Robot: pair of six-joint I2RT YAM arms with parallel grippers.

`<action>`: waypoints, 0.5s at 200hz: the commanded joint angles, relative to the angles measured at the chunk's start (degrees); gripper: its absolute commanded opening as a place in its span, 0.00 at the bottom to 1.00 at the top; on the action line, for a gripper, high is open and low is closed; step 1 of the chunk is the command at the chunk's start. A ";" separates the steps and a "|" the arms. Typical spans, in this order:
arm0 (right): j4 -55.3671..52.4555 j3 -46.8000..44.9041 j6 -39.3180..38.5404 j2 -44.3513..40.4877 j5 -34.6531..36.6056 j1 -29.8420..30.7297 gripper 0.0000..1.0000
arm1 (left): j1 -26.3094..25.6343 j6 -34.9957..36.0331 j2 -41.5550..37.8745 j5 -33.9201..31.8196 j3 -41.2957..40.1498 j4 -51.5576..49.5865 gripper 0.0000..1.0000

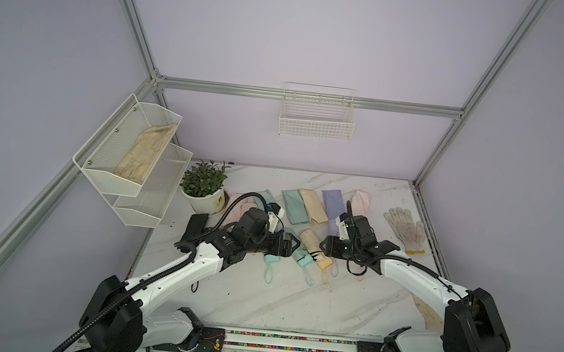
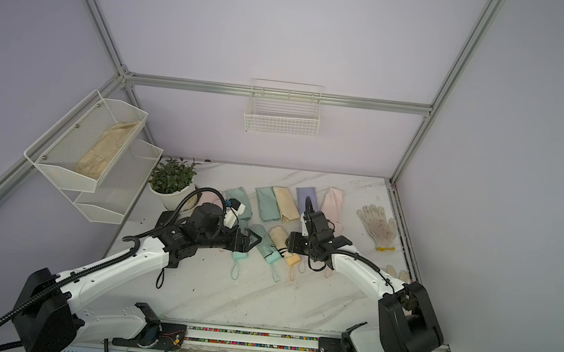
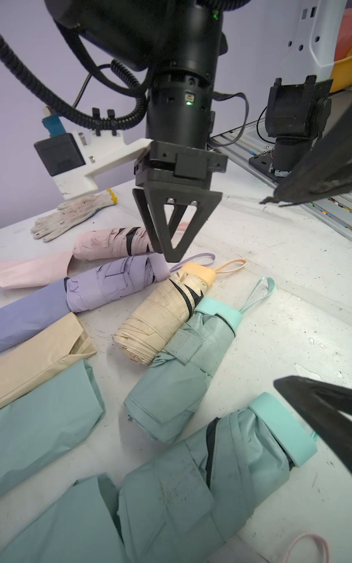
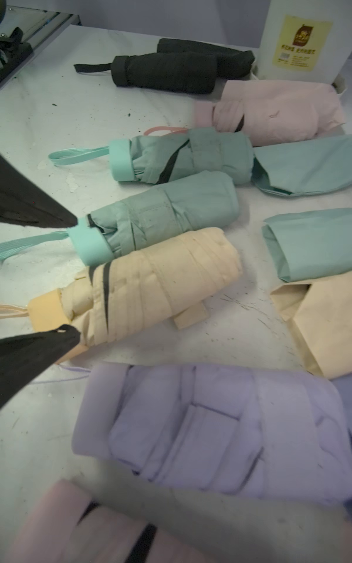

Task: Take umbrellas out of sleeves
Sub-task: Adjust the umbrella at the center of the board.

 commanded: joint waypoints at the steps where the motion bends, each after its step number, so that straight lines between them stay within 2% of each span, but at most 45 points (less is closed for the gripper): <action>1: 3.14 -1.86 2.58 -2.61 0.11 2.11 0.56 | 0.28 -2.72 2.10 3.12 -2.71 6.46 0.87; 46: -0.48 0.69 -0.19 -0.88 3.81 2.41 0.57 | 0.13 -6.62 13.22 7.08 -2.03 13.17 0.84; 78: -0.82 3.03 0.50 -0.87 6.75 2.32 0.57 | -0.16 -5.51 19.25 6.18 3.08 11.59 0.84; 100: -1.34 5.92 0.44 3.59 6.38 2.33 0.58 | -0.25 -4.30 23.51 5.53 7.25 8.74 0.83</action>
